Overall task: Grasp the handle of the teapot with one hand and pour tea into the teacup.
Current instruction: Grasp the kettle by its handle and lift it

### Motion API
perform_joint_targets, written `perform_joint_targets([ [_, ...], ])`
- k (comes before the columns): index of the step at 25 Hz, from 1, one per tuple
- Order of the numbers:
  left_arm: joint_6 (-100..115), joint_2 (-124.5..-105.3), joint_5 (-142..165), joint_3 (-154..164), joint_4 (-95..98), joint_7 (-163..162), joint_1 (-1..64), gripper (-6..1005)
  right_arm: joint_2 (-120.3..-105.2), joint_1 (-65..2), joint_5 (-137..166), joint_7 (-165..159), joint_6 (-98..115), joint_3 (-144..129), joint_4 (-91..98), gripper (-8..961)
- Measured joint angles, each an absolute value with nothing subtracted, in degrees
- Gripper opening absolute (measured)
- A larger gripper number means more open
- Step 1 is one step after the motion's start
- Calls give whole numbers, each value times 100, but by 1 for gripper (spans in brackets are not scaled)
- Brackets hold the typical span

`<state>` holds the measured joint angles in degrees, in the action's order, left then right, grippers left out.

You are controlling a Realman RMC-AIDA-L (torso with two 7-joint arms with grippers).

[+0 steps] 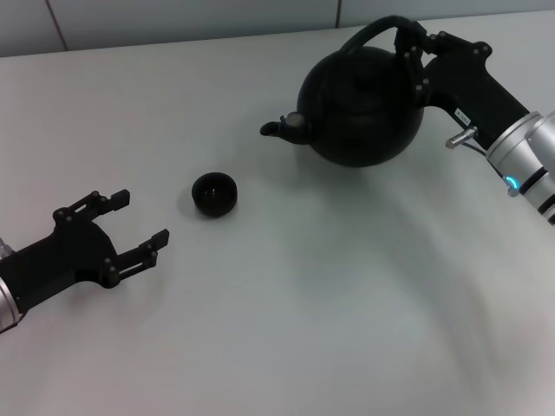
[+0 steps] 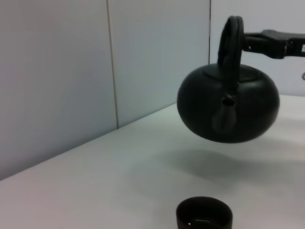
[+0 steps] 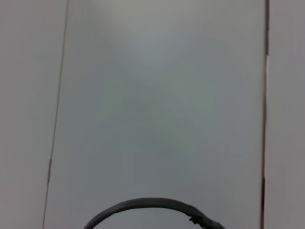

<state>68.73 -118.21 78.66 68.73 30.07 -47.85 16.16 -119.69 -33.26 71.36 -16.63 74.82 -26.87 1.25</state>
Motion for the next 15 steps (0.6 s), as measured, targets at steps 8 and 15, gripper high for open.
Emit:
perform_joint_targets([
  [8, 6873, -11806, 7866, 6991, 3024, -4807, 1610, 802, -11954, -3413, 7155, -1565, 7533, -2841, 350, 99],
  [15, 6873, -11803, 7866, 6996, 3032, -4808, 1608, 802, -11967, -3478, 7155, -1087, 7546, -2920, 363, 97],
])
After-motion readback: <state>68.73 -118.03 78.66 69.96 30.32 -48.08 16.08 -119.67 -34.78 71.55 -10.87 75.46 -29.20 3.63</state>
